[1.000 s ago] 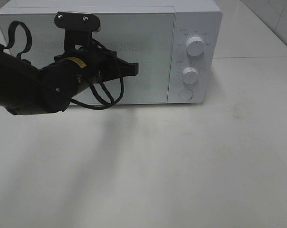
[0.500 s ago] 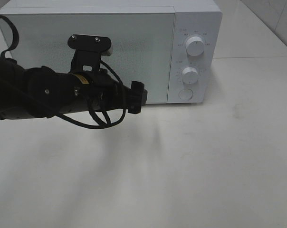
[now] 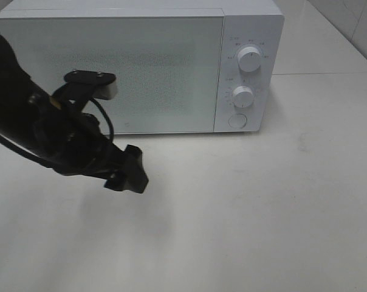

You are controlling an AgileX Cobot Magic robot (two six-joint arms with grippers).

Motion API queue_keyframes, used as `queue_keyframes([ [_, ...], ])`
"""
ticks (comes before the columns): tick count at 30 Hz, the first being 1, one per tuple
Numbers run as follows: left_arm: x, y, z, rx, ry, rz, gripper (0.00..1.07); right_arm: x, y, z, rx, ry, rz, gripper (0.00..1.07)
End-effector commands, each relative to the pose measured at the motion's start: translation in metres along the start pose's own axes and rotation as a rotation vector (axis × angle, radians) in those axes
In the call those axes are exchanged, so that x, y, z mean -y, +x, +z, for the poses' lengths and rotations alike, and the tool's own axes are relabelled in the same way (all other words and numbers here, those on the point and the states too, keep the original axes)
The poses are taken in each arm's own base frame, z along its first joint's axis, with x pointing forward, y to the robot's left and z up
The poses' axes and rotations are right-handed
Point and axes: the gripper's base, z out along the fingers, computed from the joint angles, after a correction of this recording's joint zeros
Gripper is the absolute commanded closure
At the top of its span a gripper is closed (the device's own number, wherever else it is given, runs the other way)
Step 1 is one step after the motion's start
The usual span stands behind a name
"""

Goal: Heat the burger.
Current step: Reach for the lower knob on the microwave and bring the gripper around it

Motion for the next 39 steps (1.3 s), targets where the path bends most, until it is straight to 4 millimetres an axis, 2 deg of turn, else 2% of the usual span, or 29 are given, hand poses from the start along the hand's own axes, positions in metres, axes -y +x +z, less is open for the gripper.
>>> queue_keyframes([
  [1, -0.01, 0.007, -0.017, -0.059, 0.002, -0.014, 0.08, 0.0, 0.002, -0.004, 0.029, 0.003, 0.017, 0.31],
  [2, -0.014, 0.008, -0.022, -0.072, -0.001, -0.022, 0.08, 0.0, 0.002, -0.004, 0.029, 0.003, 0.017, 0.31],
  [3, -0.023, 0.012, -0.036, -0.095, -0.006, -0.045, 0.08, 0.0, 0.002, -0.004, 0.029, 0.003, 0.017, 0.31],
  [5, -0.027, 0.015, -0.042, -0.112, -0.009, -0.051, 0.08, 0.0, 0.002, -0.004, 0.029, 0.003, 0.017, 0.31],
  [6, -0.036, 0.02, -0.057, -0.137, -0.022, -0.07, 0.08, 0.0, 0.002, -0.004, 0.029, 0.003, 0.017, 0.31],
  [8, -0.041, 0.023, -0.065, -0.147, -0.031, -0.082, 0.08, 0.0, 0.002, -0.004, 0.029, 0.003, 0.017, 0.31],
  [9, -0.05, 0.029, -0.079, -0.153, -0.053, -0.11, 0.08, 0.0, 0.002, -0.004, 0.029, 0.003, 0.017, 0.31],
  [12, -0.054, 0.032, -0.087, -0.151, -0.067, -0.123, 0.08, 0.0, 0.002, -0.004, 0.029, 0.003, 0.017, 0.31],
  [14, -0.069, 0.044, -0.119, -0.114, -0.132, -0.193, 0.08, 0.0, 0.002, -0.004, 0.029, 0.003, 0.017, 0.31],
  [15, -0.069, 0.044, -0.119, -0.114, -0.132, -0.193, 0.08, 0.0, 0.002, -0.004, 0.029, 0.003, 0.017, 0.31],
  [17, -0.077, 0.055, -0.142, -0.089, -0.194, -0.237, 0.08, 0.0, 0.002, -0.004, 0.029, 0.003, 0.017, 0.31],
  [18, -0.077, 0.055, -0.142, -0.089, -0.194, -0.237, 0.08, 0.0, 0.002, -0.004, 0.029, 0.003, 0.017, 0.31],
  [20, -0.081, 0.069, -0.163, -0.071, -0.247, -0.298, 0.08, 0.0, 0.002, -0.004, 0.029, 0.003, 0.017, 0.31],
  [21, -0.081, 0.069, -0.163, -0.071, -0.247, -0.298, 0.08, 0.0, 0.002, -0.004, 0.029, 0.003, 0.017, 0.31],
  [22, -0.08, 0.078, -0.175, -0.059, -0.278, -0.344, 0.08, 0.0, 0.002, -0.004, 0.029, 0.003, 0.017, 0.31],
  [23, -0.08, 0.078, -0.175, -0.059, -0.278, -0.344, 0.08, 0.0, 0.002, -0.004, 0.029, 0.003, 0.017, 0.31],
  [25, -0.075, 0.091, -0.196, -0.006, -0.333, -0.378, 0.08, 0.0, 0.002, -0.004, 0.029, 0.003, 0.017, 0.31],
  [29, -0.067, 0.103, -0.209, 0.065, -0.382, -0.358, 0.08, 0.0, 0.002, -0.004, 0.029, 0.003, 0.017, 0.31],
  [31, -0.057, 0.119, -0.214, 0.121, -0.409, -0.342, 0.08, 0.0, 0.002, -0.004, 0.029, 0.003, 0.017, 0.31],
  [32, -0.057, 0.119, -0.214, 0.121, -0.409, -0.342, 0.08, 0.0, 0.002, -0.004, 0.029, 0.003, 0.017, 0.31],
  [33, -0.05, 0.132, -0.213, 0.144, -0.415, -0.336, 0.08, 0.0, 0.002, -0.004, 0.029, 0.003, 0.017, 0.31],
  [35, -0.048, 0.138, -0.213, 0.153, -0.418, -0.334, 0.08, 0.0, 0.002, -0.004, 0.029, 0.003, 0.017, 0.31],
  [36, -0.042, 0.15, -0.211, 0.173, -0.423, -0.329, 0.08, 0.0, 0.002, -0.004, 0.029, 0.003, 0.017, 0.31],
  [38, -0.04, 0.156, -0.209, 0.184, -0.426, -0.326, 0.08, 0.0, 0.002, -0.004, 0.029, 0.003, 0.017, 0.31],
  [39, -0.035, 0.168, -0.207, 0.206, -0.432, -0.32, 0.08, 0.0, 0.002, -0.004, 0.029, 0.003, 0.017, 0.31],
])
